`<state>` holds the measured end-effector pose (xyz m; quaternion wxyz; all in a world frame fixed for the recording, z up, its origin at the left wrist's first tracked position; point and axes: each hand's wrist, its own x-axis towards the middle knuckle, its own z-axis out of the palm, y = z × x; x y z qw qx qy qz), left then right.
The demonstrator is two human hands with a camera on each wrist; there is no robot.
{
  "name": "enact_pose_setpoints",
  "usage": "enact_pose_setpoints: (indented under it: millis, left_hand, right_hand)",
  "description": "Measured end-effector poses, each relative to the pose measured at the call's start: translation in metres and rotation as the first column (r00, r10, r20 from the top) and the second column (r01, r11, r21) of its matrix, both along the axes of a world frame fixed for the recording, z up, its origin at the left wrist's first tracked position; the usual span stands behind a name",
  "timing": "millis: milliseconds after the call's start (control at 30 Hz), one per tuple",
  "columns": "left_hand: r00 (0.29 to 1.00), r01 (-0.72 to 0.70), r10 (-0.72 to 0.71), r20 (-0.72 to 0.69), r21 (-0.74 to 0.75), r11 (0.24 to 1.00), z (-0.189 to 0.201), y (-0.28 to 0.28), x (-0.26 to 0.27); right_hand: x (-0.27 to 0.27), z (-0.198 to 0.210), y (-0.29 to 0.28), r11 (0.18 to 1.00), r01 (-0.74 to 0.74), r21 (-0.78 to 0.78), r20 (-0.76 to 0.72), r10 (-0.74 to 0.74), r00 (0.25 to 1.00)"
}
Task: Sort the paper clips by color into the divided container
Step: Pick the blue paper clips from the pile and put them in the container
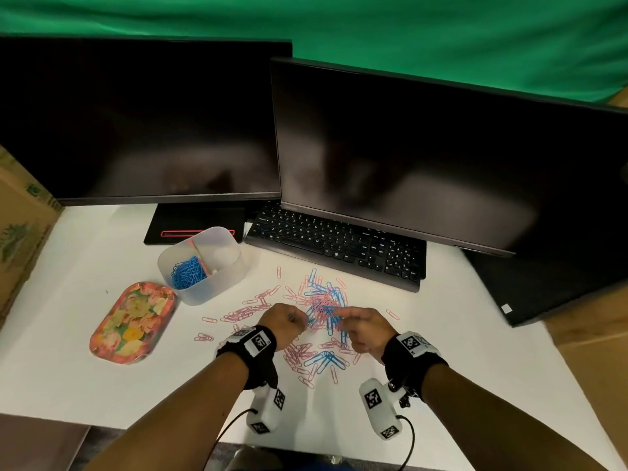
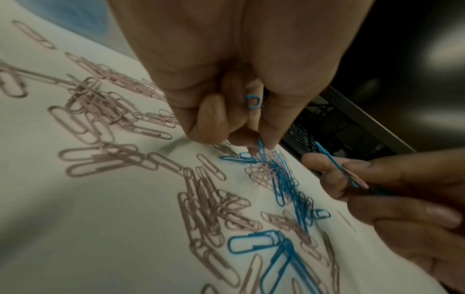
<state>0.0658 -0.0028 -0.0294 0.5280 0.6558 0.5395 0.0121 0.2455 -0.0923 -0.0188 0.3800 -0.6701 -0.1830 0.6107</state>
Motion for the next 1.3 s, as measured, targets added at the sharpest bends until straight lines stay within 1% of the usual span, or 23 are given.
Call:
enact_pose_setpoints:
  millis: [67,133,200,267,400,533,600,667,733,800,867,900,967,1000,1033,1067,1100,1133,1167,1200,1233,1267,1300]
  left_hand:
    - [0.999,-0.033,0.034,0.012,-0.063,0.997,0.004,0.000,0.000]
    - [0.991,-0.120,0.127,0.043,-0.135,0.984,0.006,0.001,0.000]
    - [0.979,-0.178,0.192,0.071,-0.166,0.970,0.007,0.003,-0.002]
    - [0.974,-0.193,0.208,0.087,-0.153,0.969,0.010,0.005,-0.002]
    - [0.964,-0.216,0.234,0.128,-0.140,0.966,0.013,0.008,-0.003]
    - [0.979,-0.174,0.178,0.098,-0.049,0.984,0.011,0.012,-0.006]
    - [0.977,-0.180,0.185,0.108,-0.049,0.982,0.008,0.014,-0.008]
    - [0.964,-0.220,0.232,0.127,-0.100,0.970,0.007,0.016,-0.008]
    - [0.934,-0.284,0.318,0.161,-0.202,0.937,0.007,0.017,-0.006]
    - [0.873,-0.355,0.441,0.208,-0.349,0.867,0.006,0.018,-0.003]
    - [0.815,-0.382,0.534,0.225,-0.483,0.788,0.005,0.016,0.000]
    - [0.801,-0.376,0.555,0.226,-0.532,0.759,0.005,0.014,0.002]
    - [0.798,-0.359,0.562,0.219,-0.577,0.734,0.006,0.010,0.006]
    - [0.809,-0.346,0.547,0.214,-0.579,0.738,0.006,0.008,0.008]
    - [0.832,-0.331,0.515,0.206,-0.561,0.759,0.007,0.006,0.009]
    - [0.876,-0.297,0.440,0.197,-0.498,0.815,0.008,0.003,0.011]
    - [0.933,-0.233,0.316,0.171,-0.382,0.894,0.009,0.000,0.012]
    - [0.981,-0.130,0.157,0.113,-0.216,0.968,0.008,-0.003,0.012]
    - [1.000,0.009,-0.008,0.028,-0.038,0.999,0.006,-0.008,0.012]
    - [0.986,0.158,-0.152,-0.065,0.082,0.984,0.005,-0.012,0.012]
    - [0.954,0.283,-0.259,-0.153,0.162,0.946,0.003,-0.015,0.011]
    - [0.915,0.377,-0.327,-0.235,0.217,0.900,-0.001,-0.018,0.010]
    - [0.883,0.440,-0.364,-0.294,0.252,0.862,-0.004,-0.020,0.010]
  right_hand:
    - [-0.001,0.004,0.001,0.999,0.034,-0.004,-0.055,-0.035,0.998]
    - [-0.001,0.006,0.003,1.000,0.023,-0.010,-0.066,-0.024,0.998]
    - [0.000,0.007,0.004,1.000,0.002,-0.009,-0.058,-0.002,0.998]
    - [0.002,0.006,0.006,1.000,0.000,0.000,-0.045,0.000,0.999]
    - [0.006,-0.001,0.010,0.999,0.043,0.034,-0.010,-0.042,0.999]
    - [0.011,-0.001,0.013,0.995,0.082,0.056,0.031,-0.084,0.996]
    - [0.013,0.001,0.014,0.993,0.104,0.062,0.045,-0.106,0.993]
    - [0.016,0.003,0.014,0.991,0.110,0.072,0.048,-0.114,0.992]
    - [0.016,0.006,0.015,0.990,0.115,0.076,0.034,-0.118,0.992]
    - [0.016,0.006,0.018,0.988,0.142,0.065,0.009,-0.143,0.990]
    - [0.013,0.006,0.019,0.984,0.176,0.037,-0.045,-0.175,0.984]
    - [0.011,0.006,0.020,0.982,0.185,0.022,-0.085,-0.183,0.980]
    - [0.007,0.007,0.019,0.984,0.178,0.001,-0.149,-0.176,0.973]
    - [0.005,0.007,0.018,0.986,0.165,-0.011,-0.167,-0.165,0.972]
    - [0.004,0.008,0.017,0.989,0.147,-0.025,-0.171,-0.149,0.974]
    - [0.003,0.007,0.015,0.991,0.125,-0.035,-0.162,-0.129,0.978]
    - [0.003,0.008,0.014,0.994,0.095,-0.043,-0.130,-0.100,0.986]
    - [0.002,0.007,0.013,0.998,0.055,-0.043,-0.080,-0.058,0.995]
    - [0.002,0.007,0.011,0.999,-0.008,-0.041,-0.011,0.007,1.000]
    - [0.000,0.004,0.009,0.995,-0.085,-0.046,0.070,0.088,0.994]
    - [-0.001,0.004,0.006,0.982,-0.180,-0.062,0.157,0.188,0.970]
    - [-0.003,0.001,0.003,0.955,-0.286,-0.083,0.263,0.298,0.918]
    - [-0.006,-0.002,-0.002,0.911,-0.397,-0.107,0.387,0.406,0.828]
